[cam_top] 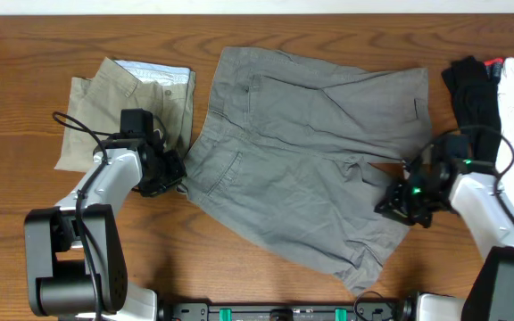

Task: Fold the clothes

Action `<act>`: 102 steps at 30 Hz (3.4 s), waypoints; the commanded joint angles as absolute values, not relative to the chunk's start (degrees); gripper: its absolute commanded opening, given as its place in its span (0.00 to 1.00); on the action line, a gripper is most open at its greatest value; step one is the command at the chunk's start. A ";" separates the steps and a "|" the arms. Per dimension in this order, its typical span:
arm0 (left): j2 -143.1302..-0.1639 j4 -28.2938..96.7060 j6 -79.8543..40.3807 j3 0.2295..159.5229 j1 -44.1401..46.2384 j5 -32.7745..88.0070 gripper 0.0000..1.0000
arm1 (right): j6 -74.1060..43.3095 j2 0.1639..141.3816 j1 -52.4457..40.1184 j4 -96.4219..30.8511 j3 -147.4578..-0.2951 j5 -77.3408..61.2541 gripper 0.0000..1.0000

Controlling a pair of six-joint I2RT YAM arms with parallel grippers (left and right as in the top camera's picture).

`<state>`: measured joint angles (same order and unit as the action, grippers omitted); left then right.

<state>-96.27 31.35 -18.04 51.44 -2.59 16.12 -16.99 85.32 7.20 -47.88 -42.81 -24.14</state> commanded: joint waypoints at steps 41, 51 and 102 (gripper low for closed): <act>-95.35 30.70 -17.67 52.86 -3.05 22.09 0.06 | -10.87 90.02 8.67 -66.30 -63.13 -27.22 0.59; -95.35 30.48 -17.65 52.86 -3.05 22.06 0.07 | -21.19 86.67 2.63 -64.79 -48.51 -27.62 0.59; -95.24 32.62 -15.07 53.93 -4.71 21.89 0.07 | -13.61 83.68 12.12 -61.19 -42.48 -21.76 0.41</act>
